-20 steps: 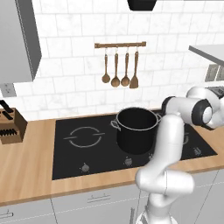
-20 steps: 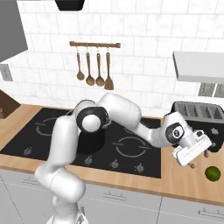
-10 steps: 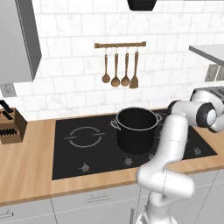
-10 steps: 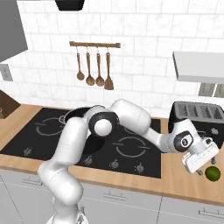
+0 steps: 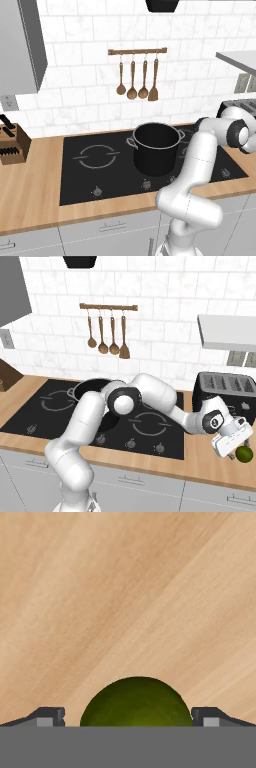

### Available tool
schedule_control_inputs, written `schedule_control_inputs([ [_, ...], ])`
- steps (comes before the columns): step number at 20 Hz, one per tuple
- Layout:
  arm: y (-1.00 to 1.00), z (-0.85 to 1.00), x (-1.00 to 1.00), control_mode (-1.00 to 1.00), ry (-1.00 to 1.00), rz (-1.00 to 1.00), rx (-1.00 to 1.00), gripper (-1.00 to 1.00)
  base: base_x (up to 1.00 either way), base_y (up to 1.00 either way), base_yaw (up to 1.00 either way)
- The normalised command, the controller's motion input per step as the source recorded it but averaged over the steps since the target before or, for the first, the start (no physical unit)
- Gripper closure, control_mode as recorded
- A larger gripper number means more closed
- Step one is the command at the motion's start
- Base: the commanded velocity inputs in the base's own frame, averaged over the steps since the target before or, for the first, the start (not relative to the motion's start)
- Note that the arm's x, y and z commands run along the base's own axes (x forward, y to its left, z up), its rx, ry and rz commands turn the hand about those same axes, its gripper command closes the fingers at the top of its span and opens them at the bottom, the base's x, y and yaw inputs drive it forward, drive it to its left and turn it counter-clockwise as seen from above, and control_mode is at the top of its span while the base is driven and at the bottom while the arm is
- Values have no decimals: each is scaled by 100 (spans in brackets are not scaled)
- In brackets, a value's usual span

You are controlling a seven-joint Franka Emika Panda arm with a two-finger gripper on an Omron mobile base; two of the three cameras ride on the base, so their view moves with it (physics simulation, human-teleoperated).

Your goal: Put the onion and lime in the pot. Retrieve the spatula and lightly stir the vegetables in the pot.

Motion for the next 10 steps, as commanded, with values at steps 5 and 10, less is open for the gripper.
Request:
schedule_control_inputs([
  [5,-13,-8,-2,-100,0,0,0,100,0,0,0],
  [10,53,18,-41,-100,-13,5,0,100,0,0,0],
])
